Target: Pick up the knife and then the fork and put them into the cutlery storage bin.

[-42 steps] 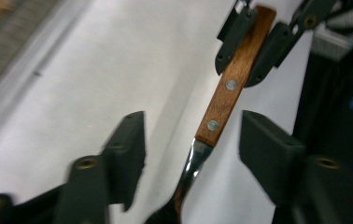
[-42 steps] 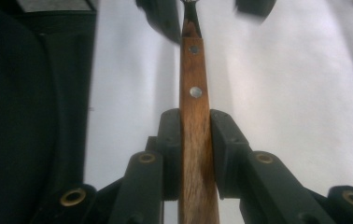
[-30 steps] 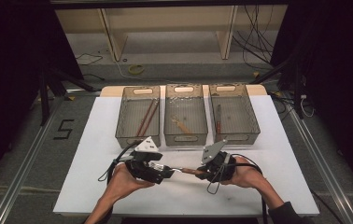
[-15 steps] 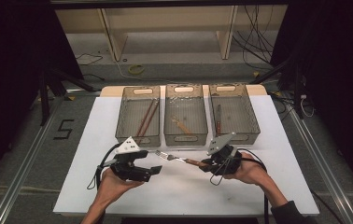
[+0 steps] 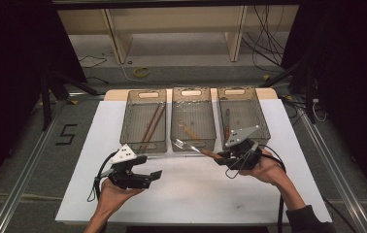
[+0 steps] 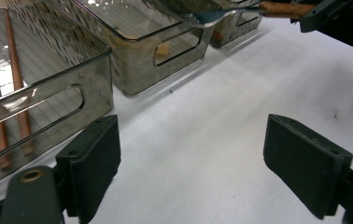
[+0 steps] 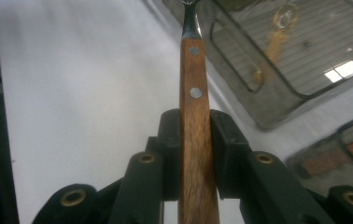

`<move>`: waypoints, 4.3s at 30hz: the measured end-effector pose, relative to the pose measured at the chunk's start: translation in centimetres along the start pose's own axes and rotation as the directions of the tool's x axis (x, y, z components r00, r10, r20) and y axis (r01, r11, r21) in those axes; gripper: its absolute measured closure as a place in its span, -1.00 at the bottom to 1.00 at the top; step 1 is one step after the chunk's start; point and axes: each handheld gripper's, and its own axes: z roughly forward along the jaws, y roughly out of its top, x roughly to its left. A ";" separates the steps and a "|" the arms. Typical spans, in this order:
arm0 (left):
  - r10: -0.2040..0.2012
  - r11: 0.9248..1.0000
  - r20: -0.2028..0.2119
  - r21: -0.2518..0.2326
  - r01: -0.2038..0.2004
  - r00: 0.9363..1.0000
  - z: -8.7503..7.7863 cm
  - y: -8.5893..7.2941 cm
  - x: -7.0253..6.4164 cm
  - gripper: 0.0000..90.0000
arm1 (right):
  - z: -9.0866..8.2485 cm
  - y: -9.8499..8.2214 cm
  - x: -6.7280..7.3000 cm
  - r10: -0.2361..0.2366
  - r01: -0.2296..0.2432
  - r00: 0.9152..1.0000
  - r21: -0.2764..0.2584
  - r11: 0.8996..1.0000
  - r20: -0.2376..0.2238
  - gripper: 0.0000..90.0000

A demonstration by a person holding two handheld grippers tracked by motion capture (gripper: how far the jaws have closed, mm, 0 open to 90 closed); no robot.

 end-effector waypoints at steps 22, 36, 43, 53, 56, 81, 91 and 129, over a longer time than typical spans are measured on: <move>-0.019 0.999 -0.052 -0.034 0.017 0.998 -0.6 -0.9 1.1 -0.62 | -2.8 0.4 -5.0 0.147 -0.140 0.983 -0.072 0.988 0.112 0.69; -0.019 0.999 -0.059 -0.046 0.016 0.998 -0.8 -1.1 1.3 -0.63 | -3.7 0.1 -8.1 0.236 -0.223 0.957 -0.093 0.970 0.170 0.69; -0.018 0.998 -0.062 -0.054 0.015 0.998 -0.9 -1.1 1.2 -0.63 | -3.9 -0.2 -9.8 0.290 -0.275 0.934 -0.095 0.957 0.211 0.69; -0.016 0.998 -0.061 -0.068 0.012 0.998 -1.0 -1.1 1.3 -0.63 | -3.6 -0.7 -11.4 0.344 -0.334 0.899 -0.083 0.939 0.269 0.69; -0.017 0.997 -0.061 -0.070 0.013 0.998 -1.0 -1.1 1.3 -0.62 | -3.4 -0.8 -11.8 0.355 -0.347 0.890 -0.080 0.934 0.286 0.69; -0.022 0.998 -0.063 -0.068 0.018 0.998 -0.9 -1.2 1.4 -0.62 | -1.8 -1.1 -13.4 0.427 -0.445 0.823 -0.041 0.895 0.376 0.69; -0.022 0.998 -0.062 -0.068 0.017 0.998 -0.9 -1.2 1.3 -0.62 | -1.2 -1.2 -13.7 0.446 -0.478 0.796 -0.027 0.878 0.410 0.69; -0.023 0.998 -0.061 -0.065 0.019 0.998 -0.8 -1.3 1.4 -0.62 | 1.6 -1.2 -14.1 0.469 -0.534 0.770 0.035 0.845 0.433 0.68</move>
